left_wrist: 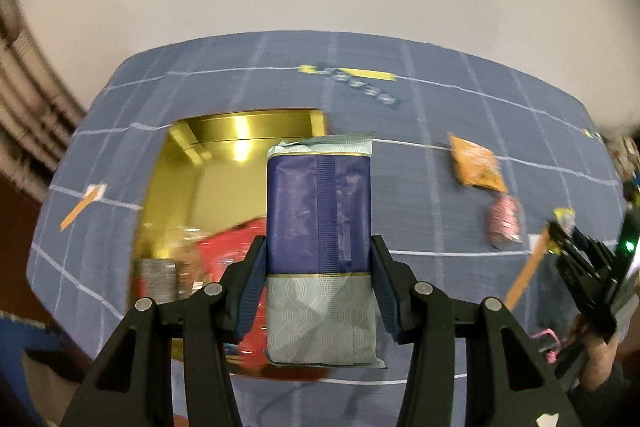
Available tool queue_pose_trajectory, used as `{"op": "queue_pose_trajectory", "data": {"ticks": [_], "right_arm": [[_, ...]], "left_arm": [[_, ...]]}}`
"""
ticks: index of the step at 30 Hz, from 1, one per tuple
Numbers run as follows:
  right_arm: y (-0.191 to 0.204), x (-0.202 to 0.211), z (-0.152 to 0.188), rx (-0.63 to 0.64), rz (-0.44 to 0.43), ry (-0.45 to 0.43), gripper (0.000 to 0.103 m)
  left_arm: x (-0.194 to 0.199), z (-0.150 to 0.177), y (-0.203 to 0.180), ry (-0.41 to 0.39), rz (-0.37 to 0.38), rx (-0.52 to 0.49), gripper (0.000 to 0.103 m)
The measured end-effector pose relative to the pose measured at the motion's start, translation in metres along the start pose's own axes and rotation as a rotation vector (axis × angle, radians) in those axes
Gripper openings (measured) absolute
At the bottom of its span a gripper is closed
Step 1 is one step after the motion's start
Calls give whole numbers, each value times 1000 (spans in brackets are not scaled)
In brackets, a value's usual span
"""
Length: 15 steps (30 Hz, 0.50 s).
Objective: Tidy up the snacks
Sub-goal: 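Carry the navy-and-white box with the left gripper into the tin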
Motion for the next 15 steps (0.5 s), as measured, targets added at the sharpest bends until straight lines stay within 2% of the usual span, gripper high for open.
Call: {"op": "queue_pose_trajectory", "data": {"ticks": [6, 15], "right_arm": [[0, 0, 0, 0, 0, 0, 29], [0, 0, 0, 0, 0, 0, 29]], "left_arm": [[-5, 14, 52, 28, -49, 92, 46], [-24, 32, 71, 78, -64, 131, 46]]}}
Point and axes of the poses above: each gripper's, at about its wrist camera, not at the fingertips, and x roughly against the way its jaws point, y to its left, z to its underside, the point moved 3 cm from there along -x, roughly the way its jaws point, and after that the axes turned 12 degrees about -x, right-handed, at the moved point
